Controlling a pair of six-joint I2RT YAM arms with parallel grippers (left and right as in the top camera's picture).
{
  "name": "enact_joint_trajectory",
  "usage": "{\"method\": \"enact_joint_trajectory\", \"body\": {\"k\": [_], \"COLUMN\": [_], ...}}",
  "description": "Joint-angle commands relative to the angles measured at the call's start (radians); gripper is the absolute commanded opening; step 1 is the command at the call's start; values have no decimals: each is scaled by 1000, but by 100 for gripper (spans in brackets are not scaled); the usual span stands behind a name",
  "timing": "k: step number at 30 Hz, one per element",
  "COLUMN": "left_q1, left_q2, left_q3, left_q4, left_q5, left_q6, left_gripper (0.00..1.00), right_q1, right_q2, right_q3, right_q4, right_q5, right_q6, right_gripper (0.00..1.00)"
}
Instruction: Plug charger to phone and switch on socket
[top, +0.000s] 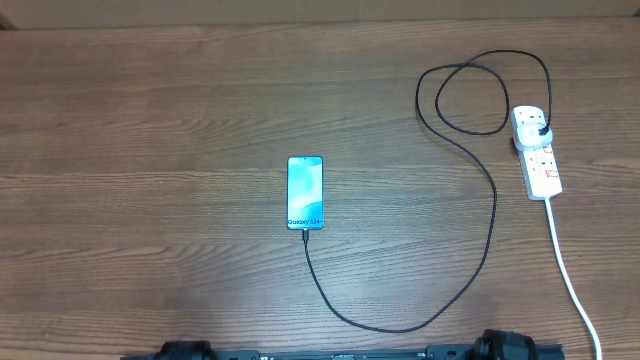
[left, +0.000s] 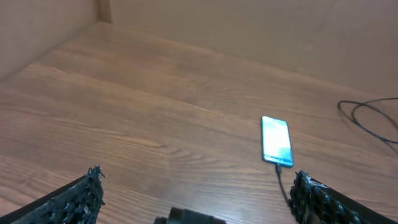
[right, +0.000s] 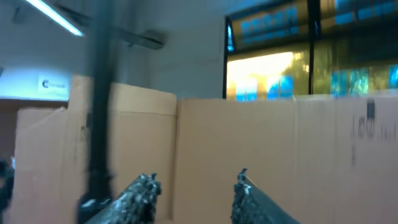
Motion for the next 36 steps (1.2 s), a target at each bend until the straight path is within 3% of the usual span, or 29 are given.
{"method": "enact_joint_trajectory", "body": {"k": [1, 5, 11, 17, 24, 28, 36], "left_q1": [1, 3, 3, 3, 3, 3, 3], "left_q2": [-11, -11, -11, -11, -11, -11, -11], "left_q3": [-13, -107, -366, -695, -1002, -1143, -1244], "left_q4": [85, 304, 492, 909, 1302, 1445, 1501], "left_q5": [30, 42, 77, 209, 227, 220, 219], "left_q6": [-32, -98, -98, -97, -82, -82, -82], "left_gripper": [100, 100, 99, 100, 100, 100, 100], "right_q1": [19, 21, 35, 44, 61, 61, 72], "right_q2": [-37, -66, -72, -73, -79, -114, -164], "right_q3": [-5, -5, -5, 4, 56, 60, 60], "right_q4": [1, -3, -10, -11, -19, -22, -45], "right_q5": [18, 18, 21, 26, 26, 26, 53], "right_q6": [-78, -95, -143, -147, -146, -147, -200], "right_gripper": [46, 52, 56, 59, 57, 57, 57]}}
